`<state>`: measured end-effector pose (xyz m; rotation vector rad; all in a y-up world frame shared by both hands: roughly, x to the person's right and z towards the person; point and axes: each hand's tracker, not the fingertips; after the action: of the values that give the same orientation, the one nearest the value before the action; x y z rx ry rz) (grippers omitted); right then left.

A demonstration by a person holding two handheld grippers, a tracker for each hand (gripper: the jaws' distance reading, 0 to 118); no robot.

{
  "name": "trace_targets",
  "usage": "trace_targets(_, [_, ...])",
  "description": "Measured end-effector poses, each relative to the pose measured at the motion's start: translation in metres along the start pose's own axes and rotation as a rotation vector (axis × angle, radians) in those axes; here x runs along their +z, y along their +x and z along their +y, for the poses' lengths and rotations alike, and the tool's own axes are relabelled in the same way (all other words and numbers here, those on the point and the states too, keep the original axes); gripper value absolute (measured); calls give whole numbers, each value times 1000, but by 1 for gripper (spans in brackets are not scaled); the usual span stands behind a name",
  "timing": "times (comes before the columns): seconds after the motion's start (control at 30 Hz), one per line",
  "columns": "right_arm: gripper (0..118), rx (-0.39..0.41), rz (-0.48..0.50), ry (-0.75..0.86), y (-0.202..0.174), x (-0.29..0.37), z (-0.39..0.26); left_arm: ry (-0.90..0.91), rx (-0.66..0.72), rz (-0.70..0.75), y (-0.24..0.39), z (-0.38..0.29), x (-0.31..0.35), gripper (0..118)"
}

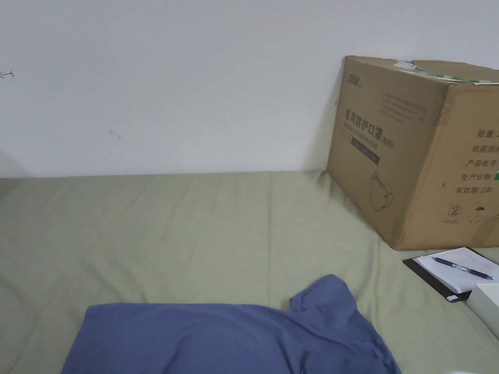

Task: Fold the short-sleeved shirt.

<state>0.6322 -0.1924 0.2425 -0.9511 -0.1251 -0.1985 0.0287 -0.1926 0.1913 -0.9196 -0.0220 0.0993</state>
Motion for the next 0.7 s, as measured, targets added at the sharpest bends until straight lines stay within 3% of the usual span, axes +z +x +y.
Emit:
trace_targets(0.03, [105,10,-8,4,-2,1,2,2,-1,6,2,2,0,118])
trace_targets(0.07, [118,3,-1,8,-5,6,1,9,-3,7,3,5,4,116])
trace_targets(0.17, [113,-53,58,112,-7,31,5,147,-5,-27,12,11,32,116])
trace_targets(0.33, [114,-56,92,227,-25,88,4,272,-8,-63,22,17,88,116])
trace_targets(0.4, [113,-49,145,304,-37,111,-3,266,-8,-151,25,12,103,116])
trace_targets(0.47, [103,-36,223,406,-50,130,-10,262,-24,-238,31,3,112,107])
trace_targets(0.5, [90,-17,232,448,-58,136,-13,291,-33,-228,36,-3,118,90])
trace_targets(0.57, [9,21,221,497,-74,143,-15,329,-92,-183,47,-11,122,9])
trace_targets(0.6, [0,44,209,504,-83,142,-12,336,-120,-141,52,-15,122,0])
trace_targets(0.7, [0,46,261,528,-92,137,-9,327,-94,-205,50,-12,118,0])
